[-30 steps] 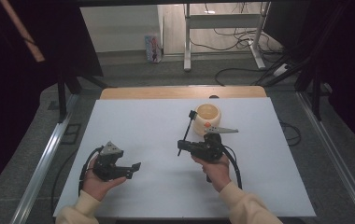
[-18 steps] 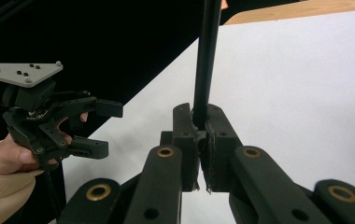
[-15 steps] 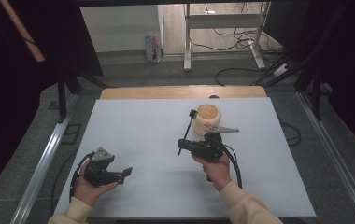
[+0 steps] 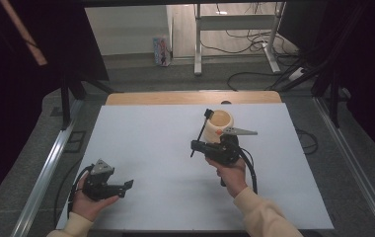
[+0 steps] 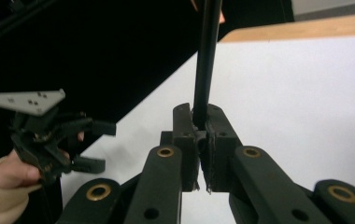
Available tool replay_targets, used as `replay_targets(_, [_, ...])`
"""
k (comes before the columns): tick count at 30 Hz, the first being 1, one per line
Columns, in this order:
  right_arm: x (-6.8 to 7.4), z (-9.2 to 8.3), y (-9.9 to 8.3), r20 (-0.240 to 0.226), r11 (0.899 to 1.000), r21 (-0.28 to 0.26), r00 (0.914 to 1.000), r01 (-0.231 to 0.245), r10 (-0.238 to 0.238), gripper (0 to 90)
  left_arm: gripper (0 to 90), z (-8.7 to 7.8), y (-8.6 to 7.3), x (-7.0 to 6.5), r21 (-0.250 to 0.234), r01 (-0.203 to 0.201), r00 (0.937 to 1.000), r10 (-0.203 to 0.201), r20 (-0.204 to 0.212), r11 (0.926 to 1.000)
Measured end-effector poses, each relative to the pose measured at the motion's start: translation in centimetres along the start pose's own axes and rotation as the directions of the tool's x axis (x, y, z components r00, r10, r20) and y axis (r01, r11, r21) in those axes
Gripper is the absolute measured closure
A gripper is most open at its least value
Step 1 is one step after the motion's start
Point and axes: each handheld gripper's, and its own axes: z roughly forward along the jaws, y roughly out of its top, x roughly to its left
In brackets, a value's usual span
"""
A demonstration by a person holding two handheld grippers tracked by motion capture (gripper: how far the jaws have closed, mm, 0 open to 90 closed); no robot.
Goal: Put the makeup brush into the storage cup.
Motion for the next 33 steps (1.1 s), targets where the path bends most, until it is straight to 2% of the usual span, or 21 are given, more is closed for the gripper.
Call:
replay_targets(8, [-0.6, -0.8, 1.6, 0.022, 1.000, -0.023, 0.9997, 0.014, -0.013, 85.1, 14.9, 0.1, -0.2, 0.2, 0.005, 0.006, 0.9999, -0.006, -0.012, 1.0000])
replay_targets(13, [-1.2, -1.4, 2.6, 0.041, 0.999, -0.046, 0.9990, 0.017, -0.015, 85.2, 14.9, 0.0, -0.3, 0.2, 0.008, -0.004, 0.9999, 0.004, -0.011, 1.0000])
replay_targets(18, [-1.8, -1.7, 3.5, 0.059, 0.998, -0.052, 0.9980, 0.024, -0.021, 85.2, 15.1, -0.1, -0.5, 0.5, 0.004, 0.008, 0.9998, -0.008, -0.016, 1.0000])
replay_targets(33, [-3.1, -2.1, 5.8, 0.101, 0.997, -0.070, 0.9946, 0.028, -0.021, 85.2, 15.1, 0.0, -0.5, 0.4, 0.009, 0.002, 0.9999, -0.002, -0.015, 1.0000])
